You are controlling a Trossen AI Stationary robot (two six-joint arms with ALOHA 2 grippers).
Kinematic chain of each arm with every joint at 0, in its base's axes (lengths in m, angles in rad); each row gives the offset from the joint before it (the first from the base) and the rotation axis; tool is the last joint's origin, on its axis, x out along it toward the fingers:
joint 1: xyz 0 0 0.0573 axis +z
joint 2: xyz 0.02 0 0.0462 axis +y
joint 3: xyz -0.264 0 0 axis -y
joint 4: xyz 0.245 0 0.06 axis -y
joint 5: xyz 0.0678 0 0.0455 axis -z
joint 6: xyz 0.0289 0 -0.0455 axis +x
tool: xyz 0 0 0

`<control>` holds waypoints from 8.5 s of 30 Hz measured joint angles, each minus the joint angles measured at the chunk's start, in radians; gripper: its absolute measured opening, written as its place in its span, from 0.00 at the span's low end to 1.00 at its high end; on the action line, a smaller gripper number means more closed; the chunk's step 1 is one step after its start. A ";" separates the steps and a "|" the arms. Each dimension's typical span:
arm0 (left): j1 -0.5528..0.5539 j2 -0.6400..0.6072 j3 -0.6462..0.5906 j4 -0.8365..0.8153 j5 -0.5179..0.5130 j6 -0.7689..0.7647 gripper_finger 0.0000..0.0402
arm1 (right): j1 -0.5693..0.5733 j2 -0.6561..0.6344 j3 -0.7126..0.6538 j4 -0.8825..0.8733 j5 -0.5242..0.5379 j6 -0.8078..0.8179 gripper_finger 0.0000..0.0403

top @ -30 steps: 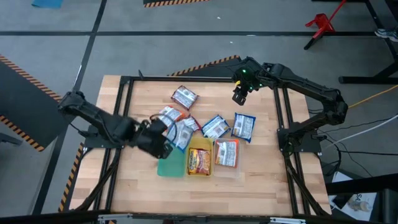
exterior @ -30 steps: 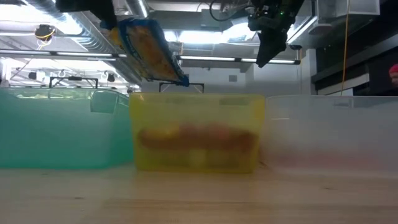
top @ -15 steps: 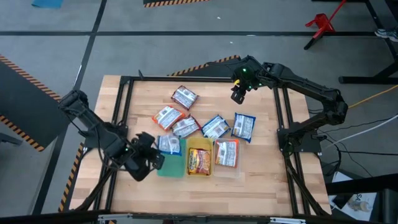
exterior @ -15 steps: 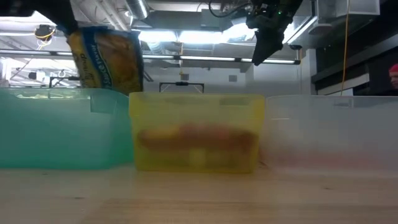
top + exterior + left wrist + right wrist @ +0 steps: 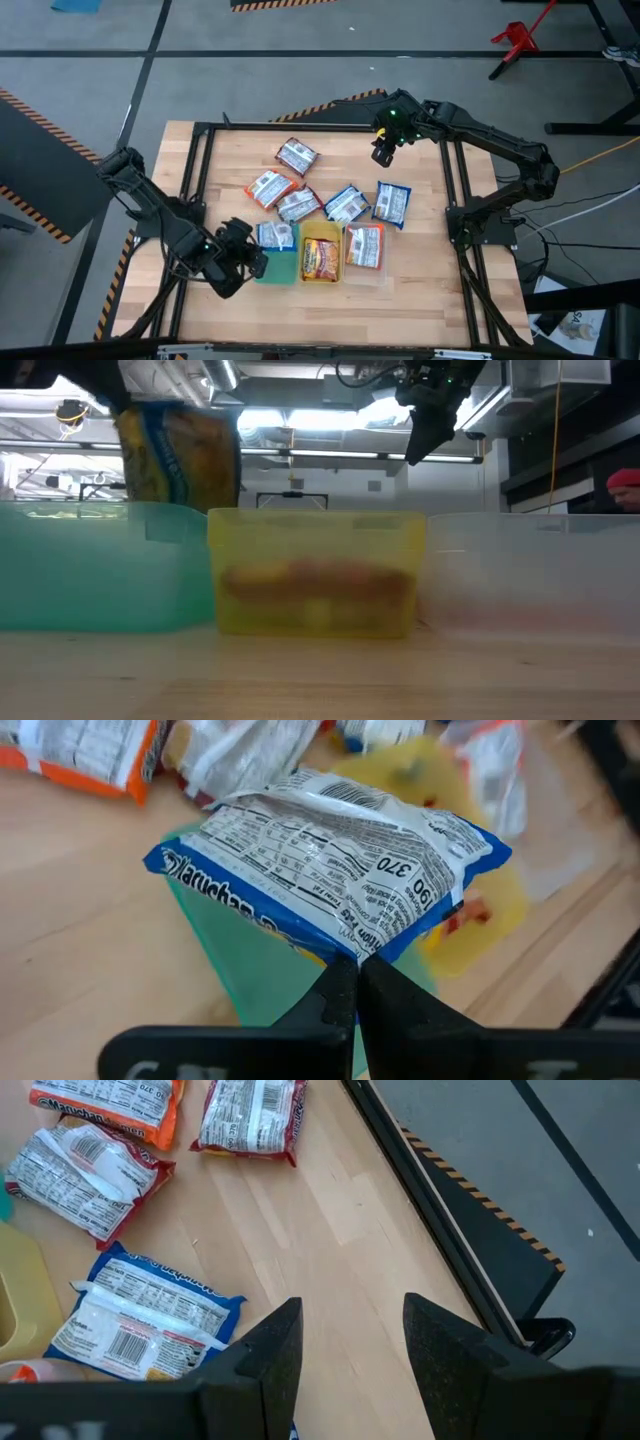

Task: Sort Maruchan noodles
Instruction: Put the top blue noodle pack into the green bin, then put the orange noodle pack into the transparent bin

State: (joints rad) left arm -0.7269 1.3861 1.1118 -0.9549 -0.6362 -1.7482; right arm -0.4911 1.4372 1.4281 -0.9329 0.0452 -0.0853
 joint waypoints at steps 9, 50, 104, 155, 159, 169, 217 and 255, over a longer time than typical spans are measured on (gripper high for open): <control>-0.007 0.075 0.000 0.048 0.072 0.111 0.00 | 0.000 0.000 0.000 0.000 0.000 0.000 0.40; 0.119 -0.067 0.000 -0.224 -0.029 0.359 0.21 | 0.000 0.000 0.000 -0.013 -0.020 -0.015 0.40; 1.181 -0.163 -0.439 0.242 0.529 1.865 0.57 | 0.000 0.000 -0.001 -0.088 -0.170 -0.077 0.41; 1.252 0.013 -0.523 0.463 0.669 1.909 0.32 | 0.000 0.000 -0.001 -0.071 -0.169 -0.079 0.41; 1.252 0.014 -0.523 0.470 0.645 1.901 0.13 | 0.000 0.000 -0.001 -0.063 -0.169 -0.078 0.41; 1.251 -0.008 -0.523 0.461 0.654 1.797 0.01 | 0.000 0.000 -0.001 -0.064 -0.169 -0.076 0.41; 0.676 -0.257 -0.146 0.621 0.227 1.130 0.00 | -0.220 -0.030 -0.293 -0.086 -0.551 0.012 0.41; 0.679 -0.254 -0.146 0.543 0.200 1.264 0.00 | 0.809 0.086 -0.418 0.342 0.432 0.639 0.00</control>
State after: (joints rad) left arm -0.0479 1.1316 0.9653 -0.4114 -0.4367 -0.4843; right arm 0.3176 1.5230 1.0096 -0.5909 0.4769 0.5537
